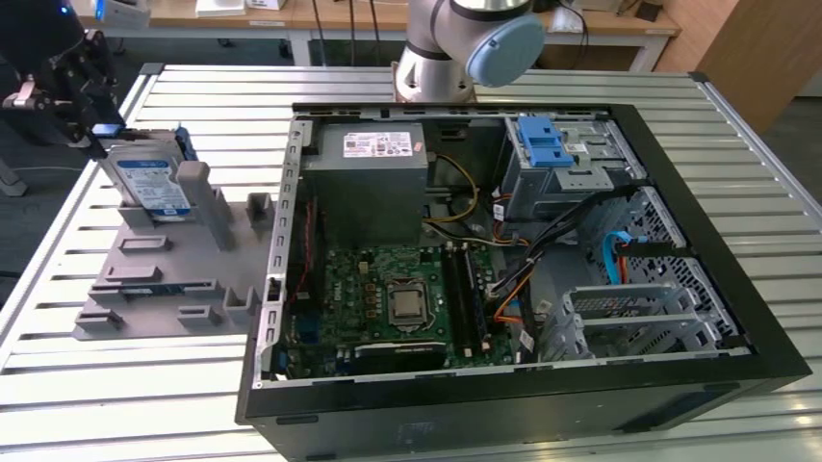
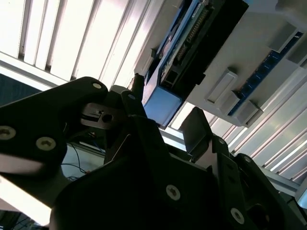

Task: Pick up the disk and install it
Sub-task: 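Pick up the disk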

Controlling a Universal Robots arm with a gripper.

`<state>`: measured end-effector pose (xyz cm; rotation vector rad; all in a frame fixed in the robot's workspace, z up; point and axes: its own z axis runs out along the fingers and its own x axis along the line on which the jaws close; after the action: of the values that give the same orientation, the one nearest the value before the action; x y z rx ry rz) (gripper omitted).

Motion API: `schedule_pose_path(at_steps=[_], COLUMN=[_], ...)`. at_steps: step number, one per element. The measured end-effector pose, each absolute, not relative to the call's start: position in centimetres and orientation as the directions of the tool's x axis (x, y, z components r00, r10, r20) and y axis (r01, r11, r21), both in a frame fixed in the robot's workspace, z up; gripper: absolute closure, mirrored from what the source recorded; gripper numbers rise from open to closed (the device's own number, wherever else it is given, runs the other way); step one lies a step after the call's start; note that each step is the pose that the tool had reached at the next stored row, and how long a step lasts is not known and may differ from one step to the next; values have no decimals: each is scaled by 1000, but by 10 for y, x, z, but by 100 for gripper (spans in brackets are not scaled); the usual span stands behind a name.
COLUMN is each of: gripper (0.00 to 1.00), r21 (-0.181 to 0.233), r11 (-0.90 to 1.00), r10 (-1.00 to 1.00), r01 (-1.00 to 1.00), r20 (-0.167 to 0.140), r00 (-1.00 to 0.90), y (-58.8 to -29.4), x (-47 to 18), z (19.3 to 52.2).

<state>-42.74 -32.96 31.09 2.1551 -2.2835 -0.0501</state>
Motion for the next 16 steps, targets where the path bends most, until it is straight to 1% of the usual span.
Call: schedule_pose_path(at_steps=[3, 4, 16], gripper=[42, 49, 49], r21=[24, 24, 24], r11=[58, 58, 53], r10=[-998, -998, -998], r01=[-998, -998, -998], r20=[-21, -21, -22], r00=[-58, -58, -53], y=[-330, -330, -330], x=[-427, -427, -428], z=[306, 304, 291])
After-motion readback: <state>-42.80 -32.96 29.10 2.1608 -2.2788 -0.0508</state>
